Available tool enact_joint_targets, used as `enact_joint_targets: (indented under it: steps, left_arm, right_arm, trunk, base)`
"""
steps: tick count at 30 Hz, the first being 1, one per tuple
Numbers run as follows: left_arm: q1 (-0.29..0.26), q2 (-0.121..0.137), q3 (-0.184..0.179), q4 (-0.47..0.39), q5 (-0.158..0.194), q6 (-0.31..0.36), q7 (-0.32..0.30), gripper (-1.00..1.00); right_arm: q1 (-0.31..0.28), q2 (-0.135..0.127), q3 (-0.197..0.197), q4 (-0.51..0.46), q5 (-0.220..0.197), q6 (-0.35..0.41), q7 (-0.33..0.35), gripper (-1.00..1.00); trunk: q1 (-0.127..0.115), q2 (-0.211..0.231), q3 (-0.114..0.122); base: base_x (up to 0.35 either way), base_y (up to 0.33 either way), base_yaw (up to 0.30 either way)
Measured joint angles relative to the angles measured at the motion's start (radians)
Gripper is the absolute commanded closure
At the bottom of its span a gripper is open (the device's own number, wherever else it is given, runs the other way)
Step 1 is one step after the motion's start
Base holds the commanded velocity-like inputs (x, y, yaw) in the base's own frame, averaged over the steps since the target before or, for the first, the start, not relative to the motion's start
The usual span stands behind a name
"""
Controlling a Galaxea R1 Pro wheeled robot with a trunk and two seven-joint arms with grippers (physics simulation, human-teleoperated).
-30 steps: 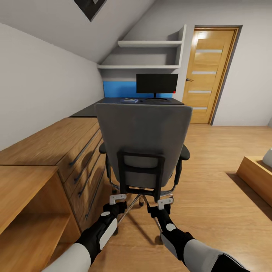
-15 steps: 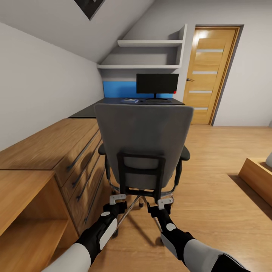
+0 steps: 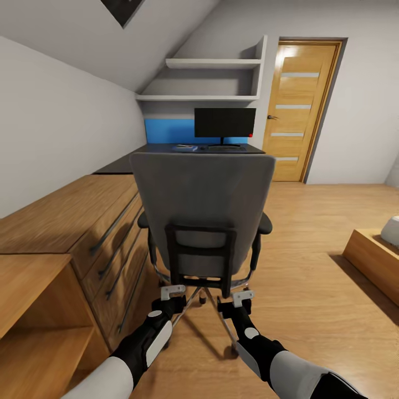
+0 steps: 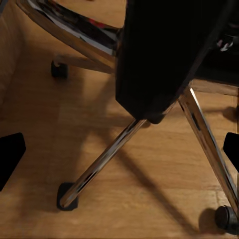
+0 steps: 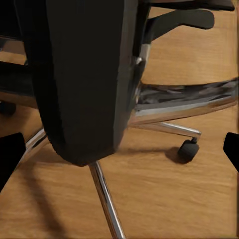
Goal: In the bedroom, organize the workspace by keeping the computer under the desk, ensuring the monitor is on the desk, placing the keyboard on the desk next to the monitor, placing the mouse on the desk next to the keyboard, moving the folder from the swivel chair onto the desk next to the mouse, stacking the notebook on top of the folder with the pen on top of the notebook, and positioning the swivel chair next to the desk.
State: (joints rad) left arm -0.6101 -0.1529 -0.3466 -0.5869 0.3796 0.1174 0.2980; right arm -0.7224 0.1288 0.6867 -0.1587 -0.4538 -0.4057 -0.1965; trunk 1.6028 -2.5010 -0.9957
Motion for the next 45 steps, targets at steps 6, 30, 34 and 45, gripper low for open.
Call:
enact_joint_targets:
  steps: [6, 30, 34, 45]
  left_arm:
    - [0.000, 0.000, 0.000, 0.000, -0.001, -0.001, 0.000, -1.00]
    - [0.000, 0.000, 0.001, 0.000, -0.001, -0.001, 0.000, -1.00]
    - [0.000, 0.000, 0.002, 0.001, 0.000, -0.001, 0.000, -1.00]
    - [0.000, 0.000, 0.001, 0.001, 0.000, -0.001, 0.000, -1.00]
  right_arm:
    - [0.000, 0.000, 0.000, 0.000, 0.000, 0.000, 0.000, -1.00]
    - [0.000, 0.001, 0.002, 0.000, 0.001, 0.000, 0.000, -1.00]
    - [0.000, 0.001, 0.003, 0.000, 0.002, 0.001, 0.001, -1.00]
    - [0.000, 0.002, 0.005, 0.000, 0.003, 0.001, 0.001, -1.00]
  trunk:
    - [0.000, 0.000, 0.000]
    - [0.000, 0.000, 0.003]
    - [0.000, 0.000, 0.005]
    - [0.000, 0.000, 0.011]
  base:
    - [0.214, 0.000, -0.050]
    - [0.286, 0.000, -0.039]
    - [0.317, 0.000, -0.136]
    - [0.319, -0.034, -0.133]
